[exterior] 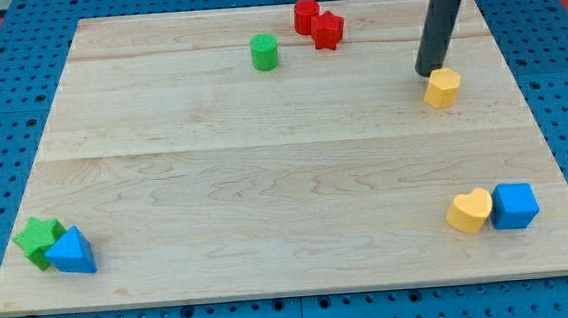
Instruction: Move the yellow hexagon to the top of the blue cube
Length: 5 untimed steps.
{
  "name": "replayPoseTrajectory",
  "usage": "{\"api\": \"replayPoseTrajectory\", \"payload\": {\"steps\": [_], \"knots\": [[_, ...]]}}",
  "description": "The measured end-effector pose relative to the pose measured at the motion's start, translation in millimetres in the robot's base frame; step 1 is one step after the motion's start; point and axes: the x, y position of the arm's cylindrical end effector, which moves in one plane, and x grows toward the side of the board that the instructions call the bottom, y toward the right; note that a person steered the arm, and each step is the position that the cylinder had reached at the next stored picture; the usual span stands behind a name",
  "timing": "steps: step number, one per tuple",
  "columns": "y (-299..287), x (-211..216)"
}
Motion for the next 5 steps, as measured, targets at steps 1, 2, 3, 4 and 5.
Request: {"api": "replayPoseTrajectory", "payload": {"steps": [1,2,3,4,5], "knots": [[13,2],[13,11],[13,25],[13,40],[7,53]]}}
